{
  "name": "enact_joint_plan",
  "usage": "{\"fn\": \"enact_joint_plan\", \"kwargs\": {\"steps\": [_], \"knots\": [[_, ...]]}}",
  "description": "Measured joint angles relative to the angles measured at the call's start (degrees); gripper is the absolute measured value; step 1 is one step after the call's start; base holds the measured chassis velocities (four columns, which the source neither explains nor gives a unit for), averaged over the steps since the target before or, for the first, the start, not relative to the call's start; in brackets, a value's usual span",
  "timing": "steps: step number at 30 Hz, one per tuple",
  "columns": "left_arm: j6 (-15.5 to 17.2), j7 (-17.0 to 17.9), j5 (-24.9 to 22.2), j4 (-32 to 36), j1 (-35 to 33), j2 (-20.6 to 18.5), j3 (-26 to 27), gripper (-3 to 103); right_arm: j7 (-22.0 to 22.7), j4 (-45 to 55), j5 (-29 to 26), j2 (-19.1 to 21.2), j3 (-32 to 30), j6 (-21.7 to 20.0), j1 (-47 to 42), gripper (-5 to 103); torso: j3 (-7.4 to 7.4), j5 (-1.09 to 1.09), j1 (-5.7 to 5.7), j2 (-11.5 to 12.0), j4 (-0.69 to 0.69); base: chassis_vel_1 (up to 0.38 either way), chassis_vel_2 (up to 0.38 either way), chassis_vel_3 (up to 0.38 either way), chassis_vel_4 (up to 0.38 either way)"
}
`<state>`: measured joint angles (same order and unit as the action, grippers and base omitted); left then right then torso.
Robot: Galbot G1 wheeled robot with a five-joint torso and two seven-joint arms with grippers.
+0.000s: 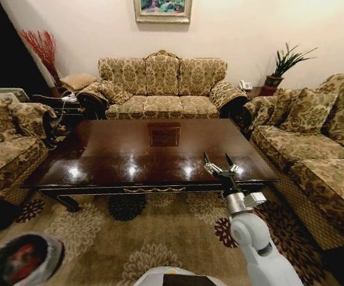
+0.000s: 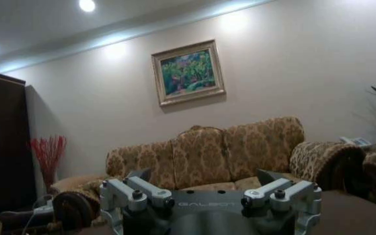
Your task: Move to the front of the table and place the trash on the table into the trash bin.
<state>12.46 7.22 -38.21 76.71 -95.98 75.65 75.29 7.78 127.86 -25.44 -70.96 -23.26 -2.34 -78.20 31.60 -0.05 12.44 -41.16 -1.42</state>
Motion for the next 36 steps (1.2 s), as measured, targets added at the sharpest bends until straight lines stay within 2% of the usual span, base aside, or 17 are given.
{"fn": "enact_joint_plan", "kwargs": {"steps": [6,10,15,19,27,28,30,33,34,35,36], "knots": [[0.47,-0.18,-1.0,-5.22,2.69,-2.2,-2.07,0,-0.01,1.39,-0.03,1.17,-1.6,-0.1,-1.41,100,0.0,0.06,0.0,0.0,0.01,0.0,0.0,0.0,0.0],[2.11,0.01,-4.95,-9.91,4.9,-4.45,-3.16,0,-0.02,2.38,-0.1,1.45,-2.66,-0.3,-2.89,100,0.0,0.08,0.0,0.0,0.01,0.0,0.0,0.0,0.0],[2.41,-0.14,-5.98,-13.63,6.42,-5.0,-4.45,0,-0.05,2.94,0.04,1.38,-3.04,-0.32,-3.89,100,0.0,0.04,0.0,0.0,0.0,0.0,0.0,0.0,0.0],[2.29,-1.05,-5.4,-16.68,7.96,-5.27,-5.96,0,-0.2,3.19,0.26,1.34,-3.23,-0.32,-4.47,100,0.0,0.05,0.0,0.0,0.0,0.0,0.0,0.0,0.0],[1.62,-1.4,-4.52,-17.77,9.31,-5.05,-7.01,0,-0.36,3.71,1.31,0.93,-3.02,-0.36,-5.53,100,0.0,0.07,0.0,0.0,0.01,0.0,0.0,0.0,0.0],[1.31,-1.4,-4.47,-18.23,9.49,-5.13,-7.14,-2,-0.36,3.74,1.31,1.01,-3.1,-0.36,-5.6,100,0.0,0.06,0.0,0.0,0.01,0.0,0.0,0.0,0.0],[0.92,-1.52,-4.44,-18.8,9.66,-5.27,-7.26,2,-0.36,3.76,1.31,1.11,-3.24,-0.36,-5.68,100,0.0,0.04,0.0,0.0,0.01,0.0,0.0,0.0,0.0],[-0.07,-2.06,-4.07,-20.41,10.13,-5.8,-7.64,13,-0.36,3.8,1.28,1.2,-3.54,-0.29,-5.84,100,0.01,0.15,0.0,-0.01,-0.03,0.0,0.0,0.0,0.0],[-0.59,-2.33,-3.71,-21.13,10.42,-5.82,-7.95,19,-0.37,3.85,1.27,1.2,-3.61,-0.24,-5.92,100,0.01,0.1,0.0,0.0,-0.03,0.0,0.0,0.0,0.0],[-0.82,-2.38,-3.38,-21.38,10.58,-5.81,-8.11,19,-0.37,3.93,1.26,1.19,-3.66,-0.21,-6.01,100,0.0,0.02,0.0,-0.01,-0.03,0.0,0.0,0.0,0.0],[-0.98,-2.36,-3.12,-21.35,10.66,-5.68,-8.13,24,-0.37,4.08,1.25,1.19,-3.72,-0.18,-6.08,100,0.0,0.02,0.0,-0.01,-0.01,0.0,0.0,0.0,0.0]]}}
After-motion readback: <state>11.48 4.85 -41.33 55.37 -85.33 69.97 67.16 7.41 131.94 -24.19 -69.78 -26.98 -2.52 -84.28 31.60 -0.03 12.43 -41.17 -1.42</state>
